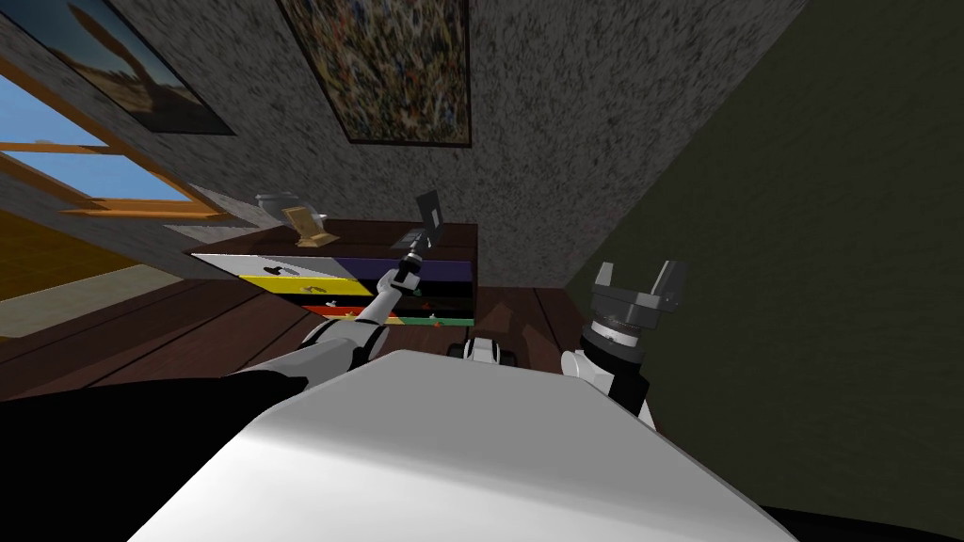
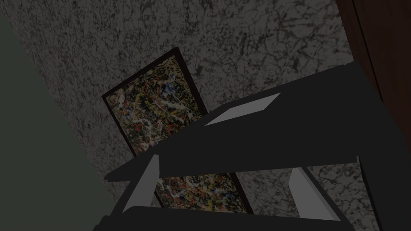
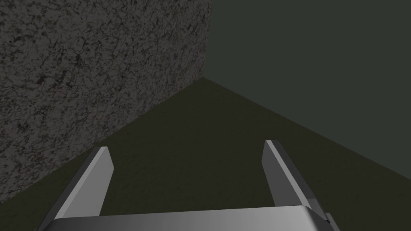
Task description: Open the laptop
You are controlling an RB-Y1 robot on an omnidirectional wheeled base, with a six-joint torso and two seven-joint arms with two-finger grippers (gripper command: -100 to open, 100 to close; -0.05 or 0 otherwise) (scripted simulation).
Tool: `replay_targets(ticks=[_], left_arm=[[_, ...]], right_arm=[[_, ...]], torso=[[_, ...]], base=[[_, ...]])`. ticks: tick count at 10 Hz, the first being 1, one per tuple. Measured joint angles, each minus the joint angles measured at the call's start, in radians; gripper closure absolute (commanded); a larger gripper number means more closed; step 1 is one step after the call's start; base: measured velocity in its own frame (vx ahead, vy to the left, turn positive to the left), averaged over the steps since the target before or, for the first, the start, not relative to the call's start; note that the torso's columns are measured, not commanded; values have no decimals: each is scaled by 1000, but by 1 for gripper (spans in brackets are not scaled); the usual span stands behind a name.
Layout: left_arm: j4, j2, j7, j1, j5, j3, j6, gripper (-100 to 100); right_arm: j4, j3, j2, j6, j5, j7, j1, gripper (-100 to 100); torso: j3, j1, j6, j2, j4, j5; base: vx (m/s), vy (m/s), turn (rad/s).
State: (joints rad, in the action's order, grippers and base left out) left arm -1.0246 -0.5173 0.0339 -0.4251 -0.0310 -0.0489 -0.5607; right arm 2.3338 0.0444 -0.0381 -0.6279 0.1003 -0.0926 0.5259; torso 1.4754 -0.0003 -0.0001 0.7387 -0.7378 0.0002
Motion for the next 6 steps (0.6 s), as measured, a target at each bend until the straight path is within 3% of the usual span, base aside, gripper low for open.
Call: replay_targets(ticks=[2, 4, 6], left_arm=[[69, -1, 3, -27, 3, 0, -6, -100], [156, -32, 4, -100, 26, -1, -40, -100], [222, -41, 0, -130, 29, 0, -45, -100]], right_arm=[[0, 0, 0, 0, 0, 0, 0, 0], [0, 0, 0, 0, 0, 0, 0, 0], [0, 0, 0, 0, 0, 0, 0, 0]], torso=[[2, 2, 0, -3, 0, 0], [-1, -1, 0, 1, -1, -1], [2, 1, 0, -3, 0, 0]], base=[[-43, -16, -29], [-70, -35, -20], [-55, -36, -29]])
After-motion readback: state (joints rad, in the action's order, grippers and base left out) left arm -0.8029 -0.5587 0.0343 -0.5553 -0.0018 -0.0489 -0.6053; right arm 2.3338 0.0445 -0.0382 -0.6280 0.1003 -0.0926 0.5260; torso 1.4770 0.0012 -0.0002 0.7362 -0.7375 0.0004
